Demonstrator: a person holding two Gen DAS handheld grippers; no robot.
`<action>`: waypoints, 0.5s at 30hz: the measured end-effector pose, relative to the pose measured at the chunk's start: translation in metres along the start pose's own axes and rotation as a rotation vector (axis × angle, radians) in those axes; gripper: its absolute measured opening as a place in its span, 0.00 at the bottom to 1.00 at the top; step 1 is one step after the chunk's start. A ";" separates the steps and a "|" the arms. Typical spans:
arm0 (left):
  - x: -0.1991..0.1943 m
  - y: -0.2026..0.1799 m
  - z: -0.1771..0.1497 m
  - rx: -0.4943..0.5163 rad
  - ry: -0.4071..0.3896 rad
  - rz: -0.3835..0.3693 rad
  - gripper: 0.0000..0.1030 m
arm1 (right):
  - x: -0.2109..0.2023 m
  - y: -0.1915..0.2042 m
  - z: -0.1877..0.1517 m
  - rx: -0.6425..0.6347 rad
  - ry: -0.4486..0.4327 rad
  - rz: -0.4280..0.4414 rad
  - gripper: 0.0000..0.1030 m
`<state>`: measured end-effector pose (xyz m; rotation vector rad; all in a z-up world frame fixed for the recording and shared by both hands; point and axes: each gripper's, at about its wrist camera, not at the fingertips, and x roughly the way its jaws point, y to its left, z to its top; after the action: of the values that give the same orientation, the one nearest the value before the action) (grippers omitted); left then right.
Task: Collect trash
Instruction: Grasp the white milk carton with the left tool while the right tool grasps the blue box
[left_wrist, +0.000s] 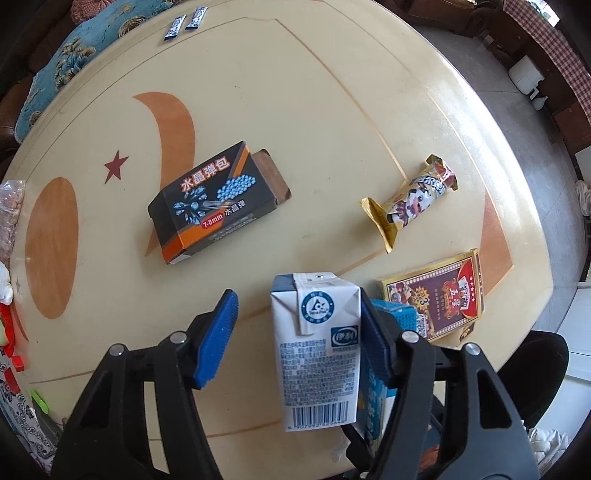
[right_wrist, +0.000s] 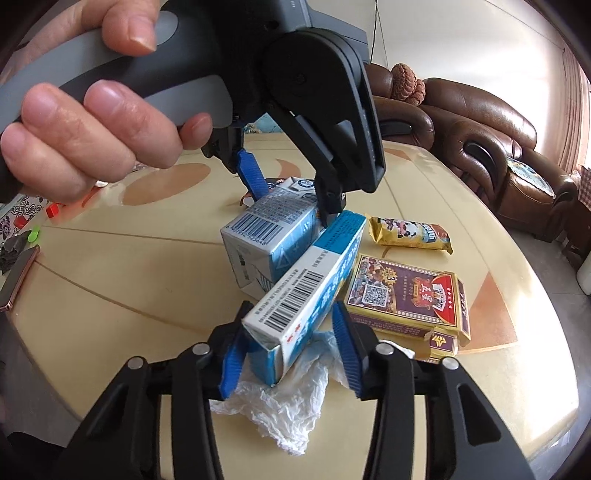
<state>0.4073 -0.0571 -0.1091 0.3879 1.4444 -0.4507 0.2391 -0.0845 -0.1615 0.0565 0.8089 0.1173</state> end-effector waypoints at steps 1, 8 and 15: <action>0.000 -0.001 0.000 0.001 0.001 -0.004 0.54 | 0.000 -0.001 0.000 0.006 -0.002 0.002 0.37; 0.004 -0.003 -0.007 -0.006 0.014 -0.015 0.43 | 0.002 -0.019 0.003 0.073 0.008 0.029 0.35; 0.004 -0.003 -0.011 0.005 0.012 0.011 0.43 | 0.005 -0.026 0.005 0.092 0.017 0.033 0.34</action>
<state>0.3962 -0.0541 -0.1142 0.4030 1.4524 -0.4441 0.2488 -0.1095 -0.1641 0.1560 0.8303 0.1118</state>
